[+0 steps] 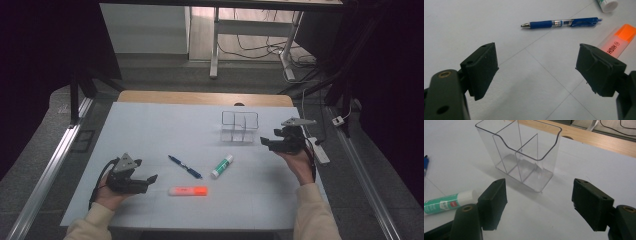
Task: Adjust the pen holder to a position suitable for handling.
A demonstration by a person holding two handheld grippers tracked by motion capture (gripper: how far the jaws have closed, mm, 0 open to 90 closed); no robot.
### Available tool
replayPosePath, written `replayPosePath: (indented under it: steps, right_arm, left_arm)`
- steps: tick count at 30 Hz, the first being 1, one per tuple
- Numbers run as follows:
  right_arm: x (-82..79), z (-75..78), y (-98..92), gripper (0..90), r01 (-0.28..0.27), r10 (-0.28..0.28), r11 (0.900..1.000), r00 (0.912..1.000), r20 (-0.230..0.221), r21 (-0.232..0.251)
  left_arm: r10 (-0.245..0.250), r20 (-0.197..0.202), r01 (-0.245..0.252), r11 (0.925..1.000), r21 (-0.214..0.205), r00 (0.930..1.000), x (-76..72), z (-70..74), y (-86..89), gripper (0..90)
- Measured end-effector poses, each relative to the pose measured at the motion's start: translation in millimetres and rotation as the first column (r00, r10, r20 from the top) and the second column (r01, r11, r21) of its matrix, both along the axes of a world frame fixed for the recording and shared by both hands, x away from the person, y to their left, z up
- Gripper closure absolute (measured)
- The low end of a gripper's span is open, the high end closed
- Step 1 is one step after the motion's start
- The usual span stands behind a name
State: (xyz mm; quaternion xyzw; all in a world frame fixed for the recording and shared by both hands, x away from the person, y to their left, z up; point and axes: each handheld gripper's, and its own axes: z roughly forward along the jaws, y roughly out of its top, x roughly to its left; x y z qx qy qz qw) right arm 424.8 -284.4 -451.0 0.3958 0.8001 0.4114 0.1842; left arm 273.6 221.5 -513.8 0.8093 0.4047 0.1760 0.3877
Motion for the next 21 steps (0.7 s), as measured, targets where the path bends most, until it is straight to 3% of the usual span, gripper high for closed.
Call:
replayPosePath:
  steps: [11, 15, 21]
  right_arm:
    - [25.3, -17.4, 6.2, 35.9, 0.004, -0.006, 0.9992, 0.9992, -0.038, -0.039]
    - [29.5, -20.7, 13.6, 41.8, 0.000, -0.003, 0.9961, 0.9997, -0.026, -0.088]
    - [32.8, -22.9, 17.1, 51.7, 0.005, -0.006, 0.9941, 1.0000, -0.007, -0.108]
  left_arm:
    - [-0.006, 0.001, 0.006, 1.0000, 0.006, 1.0000, -0.2, -0.7, -0.4, 17.7]
    - [-0.005, -0.001, 0.005, 1.0000, 0.007, 1.0000, -0.2, -1.2, -0.7, 17.7]
    - [-0.008, -0.003, 0.008, 0.9999, 0.012, 1.0000, -0.3, -1.6, -1.2, 17.7]
